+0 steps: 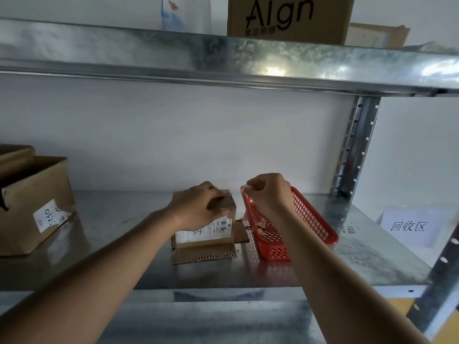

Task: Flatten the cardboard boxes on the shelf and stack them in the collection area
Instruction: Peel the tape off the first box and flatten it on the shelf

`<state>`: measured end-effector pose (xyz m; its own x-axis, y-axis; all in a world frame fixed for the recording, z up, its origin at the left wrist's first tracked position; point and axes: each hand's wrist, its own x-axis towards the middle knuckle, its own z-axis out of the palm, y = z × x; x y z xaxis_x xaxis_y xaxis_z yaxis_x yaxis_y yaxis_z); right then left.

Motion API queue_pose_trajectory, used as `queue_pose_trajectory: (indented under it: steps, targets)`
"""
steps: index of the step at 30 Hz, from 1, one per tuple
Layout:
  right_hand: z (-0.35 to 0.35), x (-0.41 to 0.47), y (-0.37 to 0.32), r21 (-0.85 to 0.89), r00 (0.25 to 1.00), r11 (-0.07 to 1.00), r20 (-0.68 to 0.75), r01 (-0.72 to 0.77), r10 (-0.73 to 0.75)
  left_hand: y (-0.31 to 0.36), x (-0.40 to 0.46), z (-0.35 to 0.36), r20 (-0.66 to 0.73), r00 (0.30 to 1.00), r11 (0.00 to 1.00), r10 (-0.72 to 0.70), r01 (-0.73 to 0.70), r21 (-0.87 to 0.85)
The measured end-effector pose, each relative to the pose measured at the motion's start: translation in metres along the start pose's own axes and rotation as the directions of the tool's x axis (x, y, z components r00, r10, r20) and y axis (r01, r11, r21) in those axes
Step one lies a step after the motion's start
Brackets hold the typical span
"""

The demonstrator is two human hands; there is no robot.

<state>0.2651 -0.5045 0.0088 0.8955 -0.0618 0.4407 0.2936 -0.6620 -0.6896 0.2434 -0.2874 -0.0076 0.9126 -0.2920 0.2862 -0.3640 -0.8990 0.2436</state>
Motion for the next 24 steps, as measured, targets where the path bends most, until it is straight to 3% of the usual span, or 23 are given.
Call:
queue_pose_trajectory:
  steps: [7,12,19,24]
  targets:
    - [-0.018,-0.006,0.021,-0.193,0.998,0.979,-0.021,-0.066,0.064,0.02,0.005,0.006,-0.016,1.0,1.0,-0.001,0.001,0.026]
    - [-0.02,-0.01,0.028,-0.311,0.985,0.949,0.145,-0.039,0.088,0.024,0.004,0.007,-0.022,1.0,0.999,-0.004,0.005,0.04]
    - [-0.017,-0.011,0.032,-0.243,0.985,0.97,0.17,0.029,0.013,0.022,0.005,0.008,-0.03,1.0,0.999,0.008,-0.007,0.032]
    - [-0.012,-0.013,0.019,-0.07,0.97,0.98,0.17,0.187,-0.173,0.021,0.003,0.007,-0.045,0.998,0.999,0.033,-0.034,-0.039]
